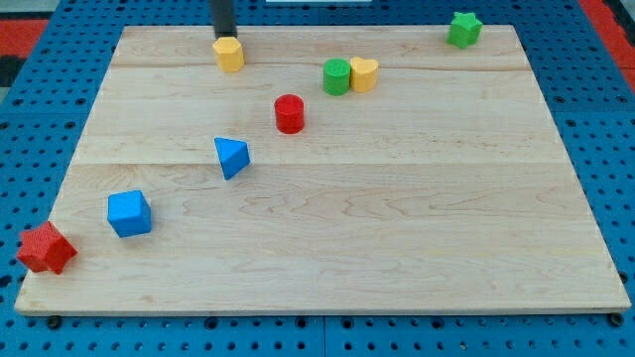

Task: Push the yellow hexagon close to red circle

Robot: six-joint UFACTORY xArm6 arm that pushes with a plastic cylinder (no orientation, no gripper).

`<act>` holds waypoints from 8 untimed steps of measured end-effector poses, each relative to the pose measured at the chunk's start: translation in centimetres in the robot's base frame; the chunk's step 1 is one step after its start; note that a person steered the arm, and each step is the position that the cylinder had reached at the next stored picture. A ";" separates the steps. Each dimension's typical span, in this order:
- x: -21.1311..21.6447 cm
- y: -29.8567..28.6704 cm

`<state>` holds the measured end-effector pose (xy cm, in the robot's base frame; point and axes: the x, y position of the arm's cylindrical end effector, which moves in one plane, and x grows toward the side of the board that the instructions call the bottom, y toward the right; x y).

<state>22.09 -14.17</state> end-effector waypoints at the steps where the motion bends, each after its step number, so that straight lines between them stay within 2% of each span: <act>1: 2.4 1.4; 3: 7.1 5.0; 5: 9.3 8.6; 6: 8.9 10.0; 8: 12.1 15.7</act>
